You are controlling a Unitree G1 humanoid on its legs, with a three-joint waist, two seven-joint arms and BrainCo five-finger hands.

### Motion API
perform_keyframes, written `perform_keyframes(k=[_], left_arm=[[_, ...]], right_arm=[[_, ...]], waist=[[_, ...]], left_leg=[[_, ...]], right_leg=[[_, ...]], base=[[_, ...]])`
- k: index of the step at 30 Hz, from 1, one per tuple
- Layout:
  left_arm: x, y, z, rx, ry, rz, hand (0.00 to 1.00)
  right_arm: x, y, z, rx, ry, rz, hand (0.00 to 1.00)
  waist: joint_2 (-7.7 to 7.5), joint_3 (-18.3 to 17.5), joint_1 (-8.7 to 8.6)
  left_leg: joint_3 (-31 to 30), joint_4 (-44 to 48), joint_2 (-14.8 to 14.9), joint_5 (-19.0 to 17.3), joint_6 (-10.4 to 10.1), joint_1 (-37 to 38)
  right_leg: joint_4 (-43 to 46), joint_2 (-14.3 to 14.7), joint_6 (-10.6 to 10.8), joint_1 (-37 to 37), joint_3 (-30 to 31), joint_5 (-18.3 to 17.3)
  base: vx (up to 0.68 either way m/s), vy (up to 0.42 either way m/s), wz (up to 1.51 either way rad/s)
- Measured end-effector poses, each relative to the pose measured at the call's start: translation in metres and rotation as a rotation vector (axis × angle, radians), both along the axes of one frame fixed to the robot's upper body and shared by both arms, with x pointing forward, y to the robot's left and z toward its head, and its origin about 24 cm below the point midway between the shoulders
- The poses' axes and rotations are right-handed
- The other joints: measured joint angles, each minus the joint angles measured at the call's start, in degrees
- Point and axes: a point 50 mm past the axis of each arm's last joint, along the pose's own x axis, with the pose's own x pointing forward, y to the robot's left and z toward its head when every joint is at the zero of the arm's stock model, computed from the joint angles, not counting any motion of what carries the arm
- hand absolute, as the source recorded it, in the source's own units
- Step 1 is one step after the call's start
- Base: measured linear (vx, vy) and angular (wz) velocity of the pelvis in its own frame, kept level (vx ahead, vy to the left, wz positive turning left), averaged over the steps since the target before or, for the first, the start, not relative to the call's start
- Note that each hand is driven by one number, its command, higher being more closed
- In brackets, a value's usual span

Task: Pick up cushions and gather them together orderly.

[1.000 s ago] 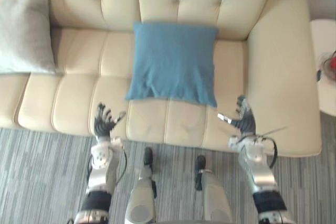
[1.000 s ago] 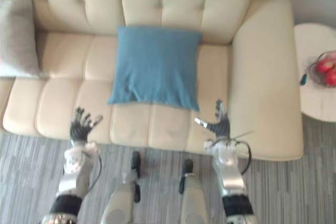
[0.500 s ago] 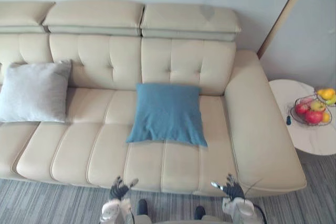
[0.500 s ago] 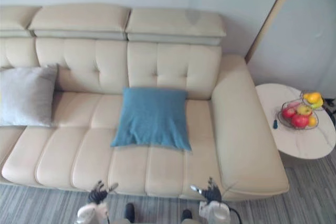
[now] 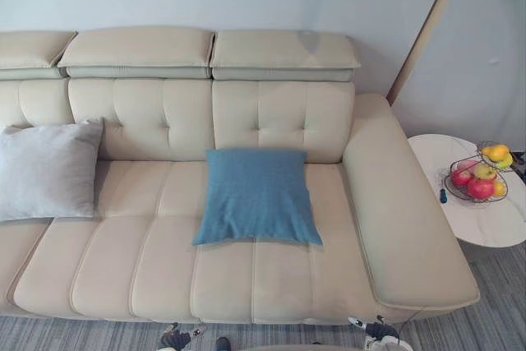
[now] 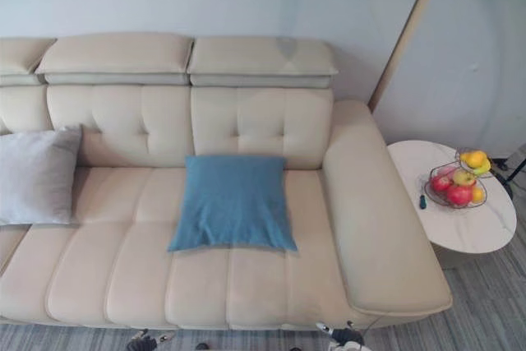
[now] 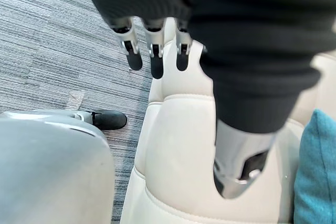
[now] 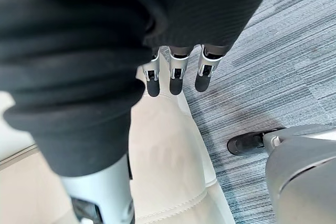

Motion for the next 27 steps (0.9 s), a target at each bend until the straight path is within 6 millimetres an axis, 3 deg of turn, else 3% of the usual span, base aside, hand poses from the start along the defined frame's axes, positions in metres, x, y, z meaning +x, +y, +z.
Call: perform_keyframes(k=[14,16,20,22,23,25,26,27], left_arm=[[0.004,-0.005,0.000,0.015,0.002,-0.038,0.00],[0.007,-0.005,0.000,0.015,-0.004,-0.039,0.00],[0.025,-0.006,0.004,0.019,-0.046,-0.050,0.00],[0.041,-0.007,0.008,0.030,-0.079,-0.083,0.00],[0.055,-0.013,0.011,0.022,-0.113,-0.098,0.00],[0.068,-0.016,0.016,0.018,-0.163,-0.097,0.00],[0.075,-0.017,0.020,0.019,-0.198,-0.098,0.00],[0.076,-0.011,0.022,0.034,-0.209,-0.092,0.00]], right_arm=[[0.002,0.012,-0.002,-0.014,0.033,0.114,0.00],[0.003,0.012,-0.002,-0.017,0.032,0.122,0.00],[0.031,0.023,0.006,-0.033,-0.038,0.195,0.00],[0.045,0.032,0.011,-0.037,-0.089,0.220,0.00],[0.054,0.037,0.015,-0.041,-0.118,0.246,0.00],[0.064,0.042,0.019,-0.043,-0.156,0.268,0.00],[0.059,0.047,0.017,-0.032,-0.144,0.270,0.00],[0.053,0.055,0.014,-0.013,-0.128,0.284,0.00]], waist=[[0.58,0.92,0.09],[0.06,1.71,0.37],[-0.41,4.29,1.10],[-1.37,5.52,1.16],[-1.68,6.18,1.47],[-1.23,6.61,1.45],[-1.54,6.69,1.51],[-3.13,5.74,1.74]], left_leg=[[1.56,0.00,0.36,-0.04,-0.06,0.39],[2.83,0.00,0.50,-0.05,-0.07,0.33],[7.56,1.07,0.67,-0.22,0.21,-1.39],[9.48,4.26,1.00,-1.06,1.21,-4.05],[11.32,7.06,1.65,-1.65,2.18,-5.75],[13.03,8.42,3.16,-1.95,3.38,-6.83],[12.35,9.52,2.89,-1.95,3.38,-6.32],[11.81,11.63,2.27,-1.95,3.39,-7.15]], right_leg=[[0.07,0.13,0.08,-0.14,0.23,0.11],[0.93,0.21,0.11,-1.40,1.33,0.20],[5.28,0.21,1.07,-7.26,3.99,1.30],[7.88,0.06,1.62,-11.01,3.29,3.36],[8.61,0.22,2.69,-13.06,3.23,6.29],[20.31,-0.95,1.05,-15.60,0.20,1.08],[34.18,-3.12,-0.05,-15.95,-1.95,-4.69],[43.70,-5.73,0.92,-13.55,-2.65,-6.24]], base=[[0.00,0.000,-0.03],[-0.05,0.007,-0.30],[-0.07,0.022,-0.57],[-0.14,0.043,-0.58],[-0.18,0.052,-0.51],[-0.14,0.021,-0.25],[-0.10,-0.073,0.33],[-0.06,-0.080,0.33]])
